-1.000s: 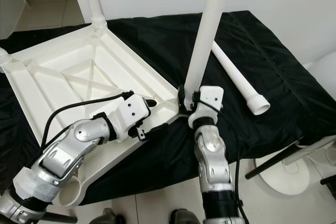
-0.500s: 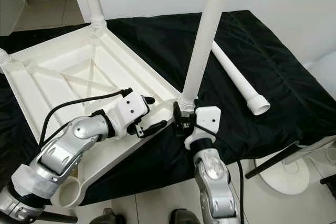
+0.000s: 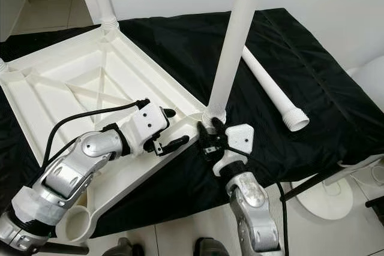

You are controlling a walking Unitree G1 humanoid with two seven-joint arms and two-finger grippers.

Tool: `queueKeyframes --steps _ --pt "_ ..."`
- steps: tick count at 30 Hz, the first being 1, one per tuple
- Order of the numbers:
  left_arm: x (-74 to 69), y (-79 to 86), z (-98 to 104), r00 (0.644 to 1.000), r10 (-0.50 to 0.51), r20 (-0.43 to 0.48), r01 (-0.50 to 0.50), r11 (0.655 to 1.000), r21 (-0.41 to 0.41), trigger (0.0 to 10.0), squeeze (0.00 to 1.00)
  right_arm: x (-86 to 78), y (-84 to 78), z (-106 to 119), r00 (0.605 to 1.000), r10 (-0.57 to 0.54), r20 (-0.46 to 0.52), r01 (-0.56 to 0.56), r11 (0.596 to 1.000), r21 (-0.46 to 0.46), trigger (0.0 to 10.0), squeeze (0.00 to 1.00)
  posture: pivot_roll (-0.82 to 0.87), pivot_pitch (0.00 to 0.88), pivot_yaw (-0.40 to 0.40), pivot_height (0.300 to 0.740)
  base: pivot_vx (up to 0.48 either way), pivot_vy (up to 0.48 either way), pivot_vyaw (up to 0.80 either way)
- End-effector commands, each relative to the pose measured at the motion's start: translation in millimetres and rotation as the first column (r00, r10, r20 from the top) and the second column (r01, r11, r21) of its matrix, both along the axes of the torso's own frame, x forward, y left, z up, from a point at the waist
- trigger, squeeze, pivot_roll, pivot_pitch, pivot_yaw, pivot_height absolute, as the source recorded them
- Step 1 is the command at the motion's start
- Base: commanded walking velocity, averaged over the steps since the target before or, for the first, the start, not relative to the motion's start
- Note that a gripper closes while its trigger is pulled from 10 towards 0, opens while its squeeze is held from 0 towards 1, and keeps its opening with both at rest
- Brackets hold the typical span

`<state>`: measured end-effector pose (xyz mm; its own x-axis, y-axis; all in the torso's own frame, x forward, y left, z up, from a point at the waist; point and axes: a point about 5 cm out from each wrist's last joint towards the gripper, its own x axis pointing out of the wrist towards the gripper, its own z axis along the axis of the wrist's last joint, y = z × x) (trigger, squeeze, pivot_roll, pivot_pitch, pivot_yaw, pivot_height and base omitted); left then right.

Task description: Building children table

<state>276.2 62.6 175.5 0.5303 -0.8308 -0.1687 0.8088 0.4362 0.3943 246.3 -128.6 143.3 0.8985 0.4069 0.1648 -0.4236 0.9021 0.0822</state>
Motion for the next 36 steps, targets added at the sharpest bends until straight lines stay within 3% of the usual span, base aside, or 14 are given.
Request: queueKeyframes --steps 1,7,9,10,15,21,27,36 --pt "-0.5 0.1 0.0 0.999 -0.051 -0.018 0.052 0.998 0.020 10.0 0.00 0.4 -1.2 -6.0 0.999 0.028 -0.038 -0.027 1.000 0.010 10.0 0.00 -0.09 0.109 0.031 0.740 0.000 0.000 0.00" --pt "3.3 0.6 9.8 1.000 -0.020 0.000 0.020 0.999 -0.042 10.0 0.00 10.1 -5.6 -5.0 0.998 0.057 -0.041 -0.057 0.998 -0.006 10.0 0.00 -0.08 0.111 0.028 0.740 0.000 0.000 0.00" --pt "4.8 1.6 12.7 1.000 -0.007 0.007 0.008 0.998 -0.057 10.0 0.00 14.6 -9.6 -5.7 0.998 0.050 -0.048 -0.051 0.999 -0.007 10.0 0.00 -0.08 0.110 0.029 0.740 0.000 0.000 0.00" --pt "7.6 4.9 15.4 1.000 0.017 0.012 -0.017 0.998 -0.062 10.0 0.00 23.2 -19.3 -6.5 0.998 0.033 -0.055 -0.033 0.999 -0.011 10.0 0.00 -0.08 0.109 0.028 0.740 0.000 0.000 0.00" --pt "11.6 10.7 14.1 0.999 0.048 0.004 -0.048 0.998 -0.041 10.0 0.00 32.2 -29.1 -6.2 0.998 0.015 -0.055 -0.017 1.000 -0.024 10.0 0.00 -0.07 0.108 0.029 0.740 0.000 0.000 0.00" --pt "19.4 23.5 -0.9 0.991 0.127 -0.033 -0.124 0.989 0.086 10.0 0.00 47.3 -47.5 -2.7 0.999 -0.025 -0.048 0.023 0.999 -0.041 10.0 0.00 -0.07 0.108 0.031 0.740 0.000 0.000 0.00" --pt "20.5 28.3 -10.0 0.986 0.154 -0.071 -0.144 0.981 0.132 10.0 0.00 51.0 -44.5 6.2 1.000 0.000 -0.015 0.000 1.000 -0.012 10.0 0.00 -0.07 0.111 0.031 0.740 0.000 0.000 0.00" --pt "13.6 27.0 -14.4 0.983 0.113 -0.145 -0.096 0.988 0.124 10.0 0.00 53.3 -36.2 17.5 0.999 0.023 0.029 -0.023 0.999 0.024 10.0 0.00 -0.07 0.107 0.032 0.740 0.000 0.000 0.00"
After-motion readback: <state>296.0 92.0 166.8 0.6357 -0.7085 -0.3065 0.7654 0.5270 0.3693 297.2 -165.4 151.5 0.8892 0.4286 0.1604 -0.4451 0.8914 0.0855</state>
